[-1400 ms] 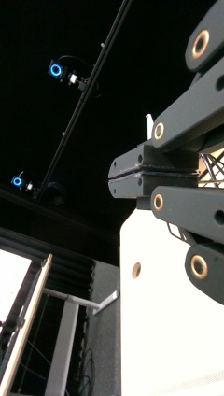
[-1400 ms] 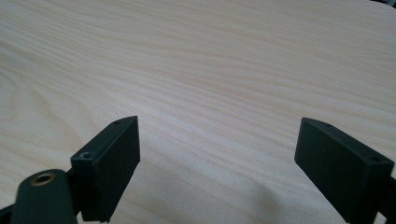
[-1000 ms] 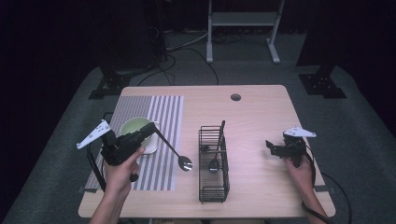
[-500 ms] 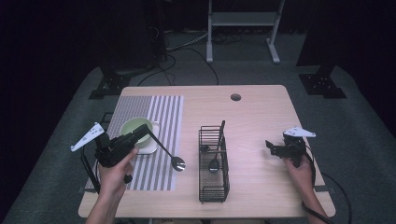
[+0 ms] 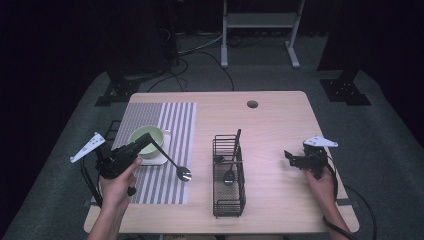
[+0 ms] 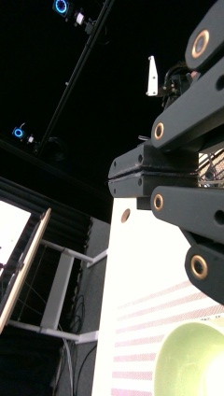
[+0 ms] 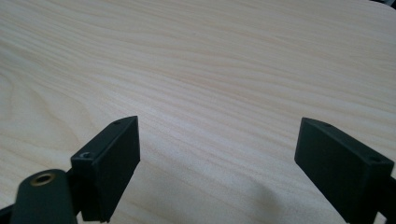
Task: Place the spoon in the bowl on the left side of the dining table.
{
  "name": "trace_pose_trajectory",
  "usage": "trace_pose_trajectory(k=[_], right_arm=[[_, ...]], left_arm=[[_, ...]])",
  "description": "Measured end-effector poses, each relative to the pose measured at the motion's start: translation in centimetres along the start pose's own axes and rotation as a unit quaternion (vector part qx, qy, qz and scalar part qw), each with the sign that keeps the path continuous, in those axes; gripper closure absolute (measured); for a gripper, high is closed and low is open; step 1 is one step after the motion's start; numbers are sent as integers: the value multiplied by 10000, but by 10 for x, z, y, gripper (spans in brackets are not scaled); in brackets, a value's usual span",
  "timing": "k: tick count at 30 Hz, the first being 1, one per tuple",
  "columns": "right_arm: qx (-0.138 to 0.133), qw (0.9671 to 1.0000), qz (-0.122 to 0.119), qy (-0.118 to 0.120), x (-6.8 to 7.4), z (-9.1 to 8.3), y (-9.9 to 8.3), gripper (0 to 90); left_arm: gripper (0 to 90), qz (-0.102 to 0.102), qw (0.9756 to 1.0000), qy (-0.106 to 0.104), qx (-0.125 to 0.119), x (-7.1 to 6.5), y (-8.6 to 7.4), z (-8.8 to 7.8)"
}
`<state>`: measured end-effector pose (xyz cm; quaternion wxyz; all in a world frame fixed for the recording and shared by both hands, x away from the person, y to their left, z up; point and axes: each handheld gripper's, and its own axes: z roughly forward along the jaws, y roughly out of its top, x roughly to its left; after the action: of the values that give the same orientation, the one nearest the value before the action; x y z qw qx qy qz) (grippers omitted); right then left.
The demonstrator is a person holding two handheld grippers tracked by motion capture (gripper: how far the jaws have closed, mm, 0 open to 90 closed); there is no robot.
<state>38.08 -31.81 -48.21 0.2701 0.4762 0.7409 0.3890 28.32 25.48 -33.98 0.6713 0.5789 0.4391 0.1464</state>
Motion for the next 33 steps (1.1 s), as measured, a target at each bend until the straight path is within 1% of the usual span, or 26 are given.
trace_pose_trajectory(k=[9,12,21,24,33], right_arm=[[-7,10000,-3,1,0,0,0,131],[-9,10000,-1,0,0,0,0,131],[2,10000,-2,-8,0,0,0,131],[3,10000,-13,-9,0,0,0,131],[2,10000,-9,-4,0,0,0,131]], left_arm=[[895,11,9998,193,-49,8,1,-4],[895,-39,9996,277,-85,13,1,-6],[895,-87,9989,443,-124,21,2,-10],[895,-55,9987,489,-135,24,3,-11],[894,-109,9972,719,-177,34,4,-14]])
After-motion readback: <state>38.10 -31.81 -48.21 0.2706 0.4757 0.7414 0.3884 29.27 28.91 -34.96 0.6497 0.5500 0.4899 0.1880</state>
